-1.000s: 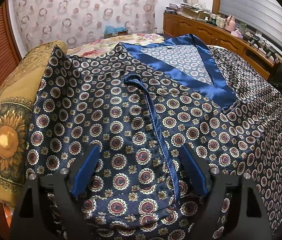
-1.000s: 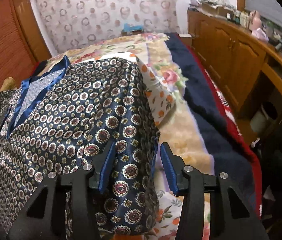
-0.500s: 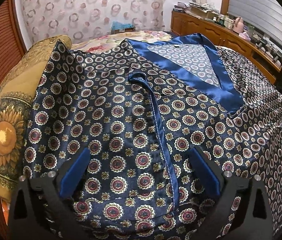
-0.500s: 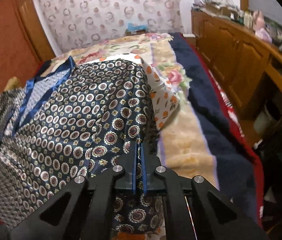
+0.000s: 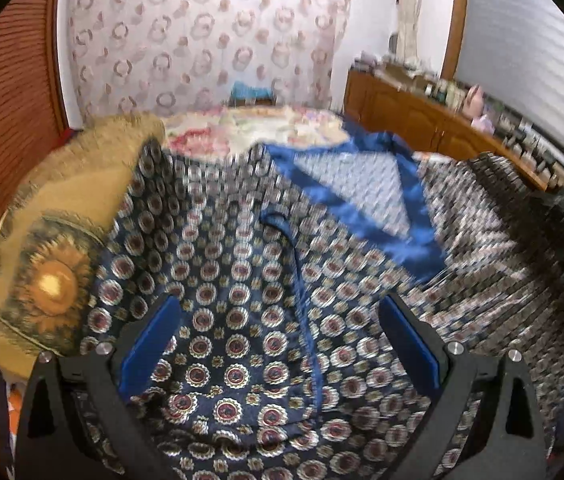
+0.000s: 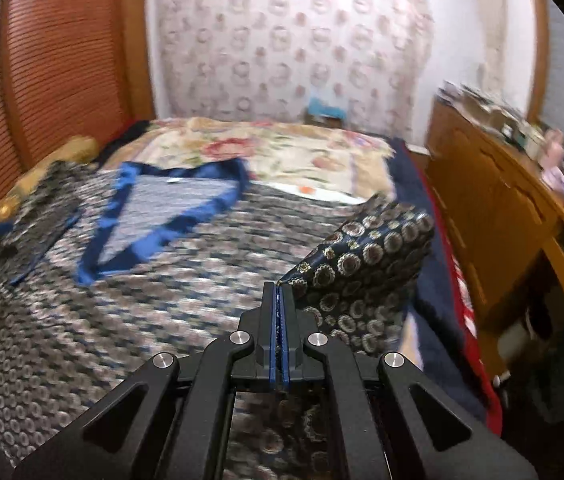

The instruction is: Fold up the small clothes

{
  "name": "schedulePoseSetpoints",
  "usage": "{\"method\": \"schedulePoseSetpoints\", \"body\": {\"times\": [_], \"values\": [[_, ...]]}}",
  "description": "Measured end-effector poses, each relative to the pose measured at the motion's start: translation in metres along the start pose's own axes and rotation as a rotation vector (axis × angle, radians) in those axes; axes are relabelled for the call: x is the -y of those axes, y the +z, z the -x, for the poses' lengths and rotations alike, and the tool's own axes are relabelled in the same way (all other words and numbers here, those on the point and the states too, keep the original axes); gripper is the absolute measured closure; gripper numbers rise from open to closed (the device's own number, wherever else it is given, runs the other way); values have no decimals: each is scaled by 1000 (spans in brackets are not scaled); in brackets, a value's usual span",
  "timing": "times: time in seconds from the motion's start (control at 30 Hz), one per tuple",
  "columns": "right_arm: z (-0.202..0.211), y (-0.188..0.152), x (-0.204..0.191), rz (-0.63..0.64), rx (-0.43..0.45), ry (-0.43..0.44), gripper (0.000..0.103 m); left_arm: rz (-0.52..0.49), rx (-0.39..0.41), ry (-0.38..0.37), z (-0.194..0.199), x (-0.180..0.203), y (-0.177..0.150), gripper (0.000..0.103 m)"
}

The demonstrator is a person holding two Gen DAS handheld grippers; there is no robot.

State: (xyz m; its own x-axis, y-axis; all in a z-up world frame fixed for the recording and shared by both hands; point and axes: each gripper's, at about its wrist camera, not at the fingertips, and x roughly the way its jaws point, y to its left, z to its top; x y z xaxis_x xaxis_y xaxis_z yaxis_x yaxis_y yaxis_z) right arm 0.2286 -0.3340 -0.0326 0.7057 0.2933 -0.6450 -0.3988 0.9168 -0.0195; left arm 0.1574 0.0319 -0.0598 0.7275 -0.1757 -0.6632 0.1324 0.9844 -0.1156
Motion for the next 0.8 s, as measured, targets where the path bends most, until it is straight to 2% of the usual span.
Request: {"method": "schedulePoseSetpoints", "body": {"times": [0.13,0.23,0.33,0.37,0.4,0.47,0.57,0.63,0.8], "values": [[-13,-5,-35,61,-32,56,103,-6,71,-20,25,9,6,2],[-25,-13,-54,95,-63,59,103,-11,105,-45,37,15,10,3],[-24,-16,-57,89,-63,76,95,-25,119,-54,46,25,11,2],[-20,-16,-56,86,-55,85,88,-35,127,-51,48,29,10,2],[-16,-16,-54,81,-42,84,75,-42,132,-46,50,33,9,3],[-4,-15,-46,62,-11,82,64,-55,141,-49,54,40,8,3],[9,-14,-28,33,19,50,60,-61,150,-61,54,47,6,2],[9,-15,-12,3,10,22,59,-67,143,-83,54,52,3,3],[-14,-28,28,-108,-90,-28,59,-69,134,-124,54,62,-4,3]]}}
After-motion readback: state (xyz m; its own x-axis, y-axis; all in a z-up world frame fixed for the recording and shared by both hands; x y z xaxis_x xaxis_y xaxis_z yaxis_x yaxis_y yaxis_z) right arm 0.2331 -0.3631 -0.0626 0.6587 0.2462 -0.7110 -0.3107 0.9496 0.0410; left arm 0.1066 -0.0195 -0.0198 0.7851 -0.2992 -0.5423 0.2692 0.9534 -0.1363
